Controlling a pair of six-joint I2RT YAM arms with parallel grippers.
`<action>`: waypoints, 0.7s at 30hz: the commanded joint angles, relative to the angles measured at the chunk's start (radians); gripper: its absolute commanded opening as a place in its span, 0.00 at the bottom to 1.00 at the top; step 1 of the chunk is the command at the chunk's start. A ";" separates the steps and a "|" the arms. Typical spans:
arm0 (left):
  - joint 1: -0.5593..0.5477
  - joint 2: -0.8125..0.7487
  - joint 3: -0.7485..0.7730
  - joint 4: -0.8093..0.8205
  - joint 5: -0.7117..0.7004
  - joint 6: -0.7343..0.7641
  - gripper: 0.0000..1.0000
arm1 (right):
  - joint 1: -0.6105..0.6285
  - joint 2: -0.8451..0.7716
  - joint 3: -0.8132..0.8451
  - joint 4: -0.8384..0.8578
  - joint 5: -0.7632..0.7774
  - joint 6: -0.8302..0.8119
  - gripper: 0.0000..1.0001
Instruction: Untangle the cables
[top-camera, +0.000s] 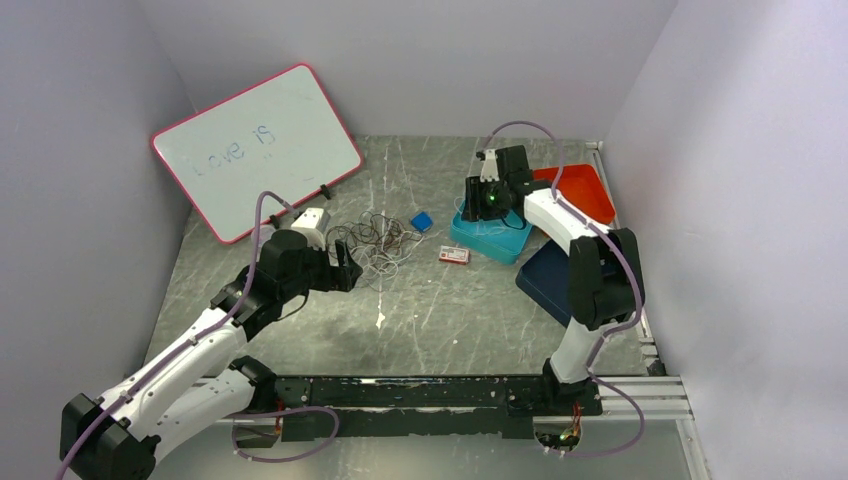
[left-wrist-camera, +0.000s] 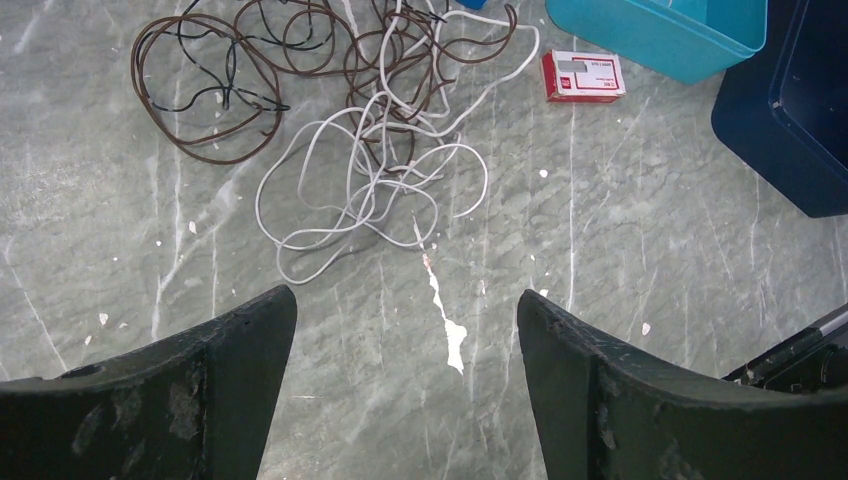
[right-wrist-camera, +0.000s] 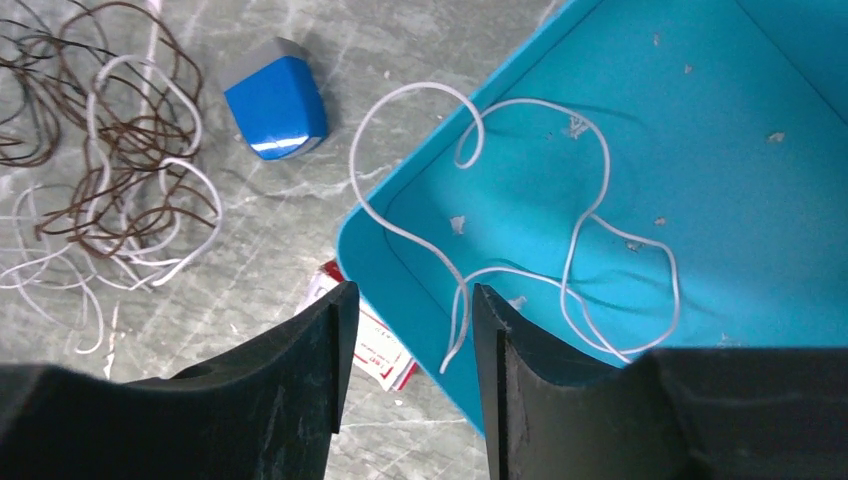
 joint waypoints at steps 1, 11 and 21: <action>-0.005 -0.003 0.002 0.009 0.028 -0.005 0.85 | 0.004 0.037 0.032 -0.031 0.052 -0.014 0.48; -0.005 -0.010 -0.006 0.001 0.025 -0.005 0.85 | 0.004 0.072 0.030 -0.028 0.154 0.038 0.22; -0.005 -0.029 -0.017 -0.015 0.016 -0.010 0.85 | 0.003 0.053 0.023 -0.041 0.421 0.084 0.00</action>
